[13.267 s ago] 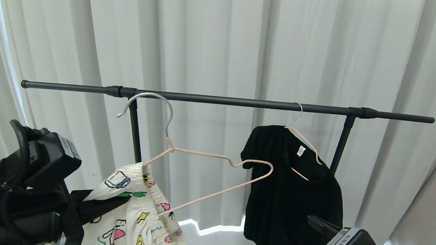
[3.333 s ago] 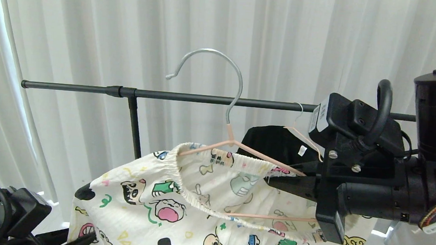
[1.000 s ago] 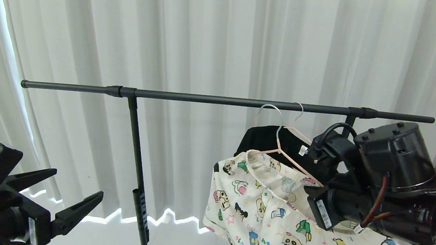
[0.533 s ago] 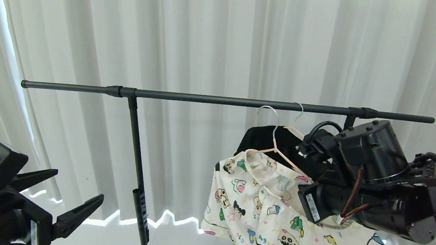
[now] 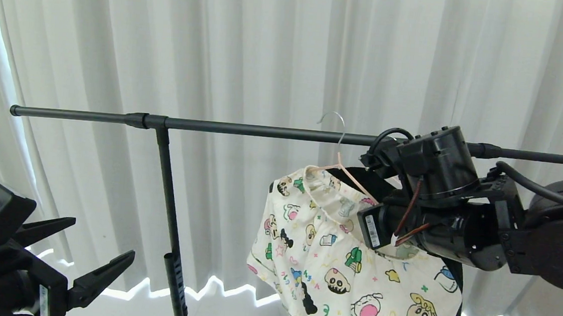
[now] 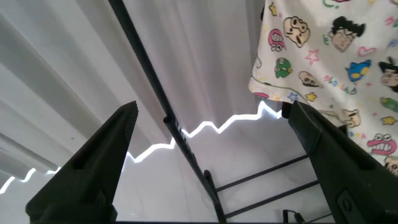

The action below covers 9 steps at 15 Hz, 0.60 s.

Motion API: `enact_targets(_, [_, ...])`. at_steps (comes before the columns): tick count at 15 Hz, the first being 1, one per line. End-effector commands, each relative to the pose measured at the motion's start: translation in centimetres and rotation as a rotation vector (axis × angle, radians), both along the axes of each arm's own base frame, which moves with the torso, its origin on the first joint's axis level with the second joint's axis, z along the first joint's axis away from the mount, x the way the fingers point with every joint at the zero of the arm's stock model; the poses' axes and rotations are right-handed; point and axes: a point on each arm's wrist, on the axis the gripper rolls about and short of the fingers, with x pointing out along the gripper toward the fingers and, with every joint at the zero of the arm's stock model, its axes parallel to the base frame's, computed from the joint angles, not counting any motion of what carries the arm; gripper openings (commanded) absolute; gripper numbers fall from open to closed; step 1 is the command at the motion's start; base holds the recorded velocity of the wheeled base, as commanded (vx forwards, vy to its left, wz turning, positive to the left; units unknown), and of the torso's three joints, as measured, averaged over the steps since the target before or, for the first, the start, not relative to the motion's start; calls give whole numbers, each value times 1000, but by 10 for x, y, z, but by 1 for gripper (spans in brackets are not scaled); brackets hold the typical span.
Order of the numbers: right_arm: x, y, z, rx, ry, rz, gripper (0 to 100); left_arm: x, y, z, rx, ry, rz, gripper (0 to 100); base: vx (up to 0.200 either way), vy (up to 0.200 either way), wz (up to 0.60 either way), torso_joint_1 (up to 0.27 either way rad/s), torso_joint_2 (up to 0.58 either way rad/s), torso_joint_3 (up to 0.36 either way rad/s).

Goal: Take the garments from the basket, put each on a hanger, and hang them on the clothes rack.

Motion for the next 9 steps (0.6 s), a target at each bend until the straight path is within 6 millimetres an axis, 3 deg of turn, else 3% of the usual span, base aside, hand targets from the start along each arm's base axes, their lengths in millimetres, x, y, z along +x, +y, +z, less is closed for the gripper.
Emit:
enact_targets(1, [8,9,-7,-11,11,-1,0,-1,0,1,-1,-5,-2,100,200,0,0,12,7,2])
enact_targets(4, [13,14,-10,-11,15,-7,0,-2,-2,1,0,-12,-19,100,200,0,0,10,2,2])
enact_targets(9, [35,12,-22,-24,35,-71,0,-7,-6,0,0,-16,-66,100,0,0,0,0,0,0])
